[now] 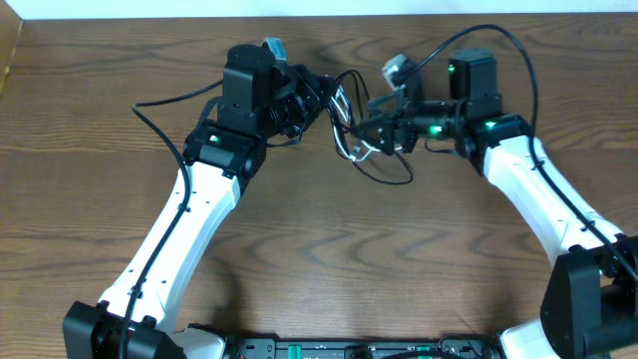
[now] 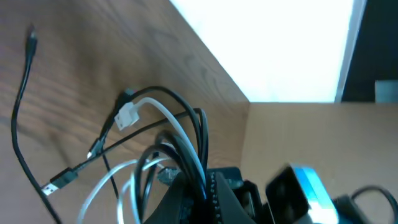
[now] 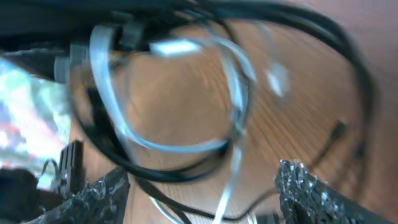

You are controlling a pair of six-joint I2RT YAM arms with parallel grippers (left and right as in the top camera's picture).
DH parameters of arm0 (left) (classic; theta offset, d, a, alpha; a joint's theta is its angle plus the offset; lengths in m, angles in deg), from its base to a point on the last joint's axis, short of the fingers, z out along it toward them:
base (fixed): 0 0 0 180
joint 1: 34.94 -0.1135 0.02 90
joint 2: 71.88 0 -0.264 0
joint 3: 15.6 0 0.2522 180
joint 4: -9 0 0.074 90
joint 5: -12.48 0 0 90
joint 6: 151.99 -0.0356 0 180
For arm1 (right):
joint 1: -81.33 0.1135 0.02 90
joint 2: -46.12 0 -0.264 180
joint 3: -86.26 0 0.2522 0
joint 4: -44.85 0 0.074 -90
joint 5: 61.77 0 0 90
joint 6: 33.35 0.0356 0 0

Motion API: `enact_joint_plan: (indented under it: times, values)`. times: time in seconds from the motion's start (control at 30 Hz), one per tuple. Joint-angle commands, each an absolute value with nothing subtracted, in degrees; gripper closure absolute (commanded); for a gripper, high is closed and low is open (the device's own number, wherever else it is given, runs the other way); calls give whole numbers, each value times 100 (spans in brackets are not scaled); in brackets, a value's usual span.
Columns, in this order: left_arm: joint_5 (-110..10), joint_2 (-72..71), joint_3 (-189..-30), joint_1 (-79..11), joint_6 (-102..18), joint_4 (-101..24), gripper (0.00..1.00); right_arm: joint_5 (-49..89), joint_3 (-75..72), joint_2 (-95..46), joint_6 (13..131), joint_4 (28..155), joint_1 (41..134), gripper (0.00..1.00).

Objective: Untangle cables

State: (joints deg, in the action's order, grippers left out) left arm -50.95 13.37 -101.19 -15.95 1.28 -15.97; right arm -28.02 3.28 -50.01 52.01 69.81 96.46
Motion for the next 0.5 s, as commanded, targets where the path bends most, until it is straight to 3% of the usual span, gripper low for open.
enact_joint_plan:
  times: [0.0, 0.23, 0.33, 0.37, 0.47]
  values:
    - [-5146, 1309, -10270, -1571, 633, -1654, 92, -3462, 263, -4901, 4578, 6835, 9736, 29]
    - [-5143, 1309, -10270, -1571, 633, -1675, 93, -3584, 263, -4901, 4370, 6802, 9832, 32]
    - [-5126, 1309, -10270, -1571, 784, -1678, 92, -3521, 263, -4903, 4362, 6802, 9891, 37]
    - [-5119, 1309, -10270, -1571, 784, -1671, 92, -3449, 263, -4903, 4318, 6804, 9924, 42]
    - [-5117, 1309, -10270, -1571, 882, -1675, 92, -3005, 263, -4903, 4285, 6804, 10059, 74]
